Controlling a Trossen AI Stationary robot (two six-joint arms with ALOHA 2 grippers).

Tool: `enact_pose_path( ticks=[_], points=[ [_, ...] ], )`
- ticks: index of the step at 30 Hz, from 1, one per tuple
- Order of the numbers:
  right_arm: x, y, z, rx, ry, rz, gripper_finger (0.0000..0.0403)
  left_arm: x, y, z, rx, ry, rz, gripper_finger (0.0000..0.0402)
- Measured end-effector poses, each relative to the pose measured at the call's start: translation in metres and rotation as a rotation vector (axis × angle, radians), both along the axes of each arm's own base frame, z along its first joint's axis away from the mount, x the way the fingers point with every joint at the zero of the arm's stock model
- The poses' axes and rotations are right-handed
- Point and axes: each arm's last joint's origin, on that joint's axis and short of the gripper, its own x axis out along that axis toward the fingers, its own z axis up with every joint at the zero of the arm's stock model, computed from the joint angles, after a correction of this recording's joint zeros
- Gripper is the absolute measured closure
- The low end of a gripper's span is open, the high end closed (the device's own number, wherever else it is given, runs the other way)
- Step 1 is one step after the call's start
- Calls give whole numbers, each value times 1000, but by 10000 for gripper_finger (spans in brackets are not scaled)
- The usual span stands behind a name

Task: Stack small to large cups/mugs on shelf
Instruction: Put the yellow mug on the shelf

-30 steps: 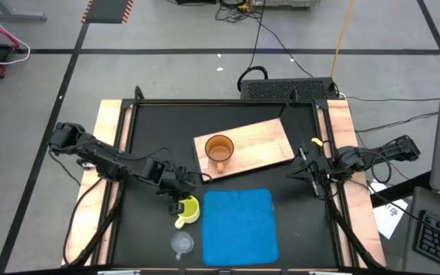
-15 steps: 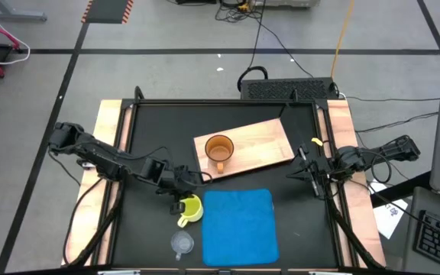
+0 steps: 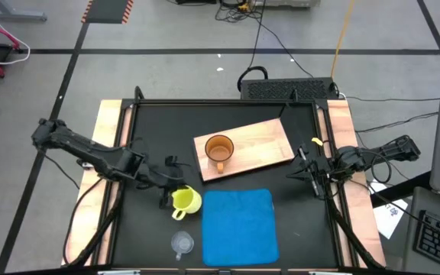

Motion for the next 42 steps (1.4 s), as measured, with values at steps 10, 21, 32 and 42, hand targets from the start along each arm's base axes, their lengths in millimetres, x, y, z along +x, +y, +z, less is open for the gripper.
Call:
enact_pose_path(
  ticks=[10, 21, 32, 42],
  points=[
    [0, 0, 0, 0, 0, 0, 403, -37, 10, -17, -25, -109, 63, 397],
    [0, 0, -2, -4, 18, 0, 403, -56, 16, -47, -65, -236, 82, 397],
    [0, 0, -3, -6, 27, 0, 403, -54, 10, -42, -87, -358, 29, 397],
    [0, 0, -3, -11, 29, 0, 403, -43, 13, -18, -97, -522, 61, 397]
  ],
)
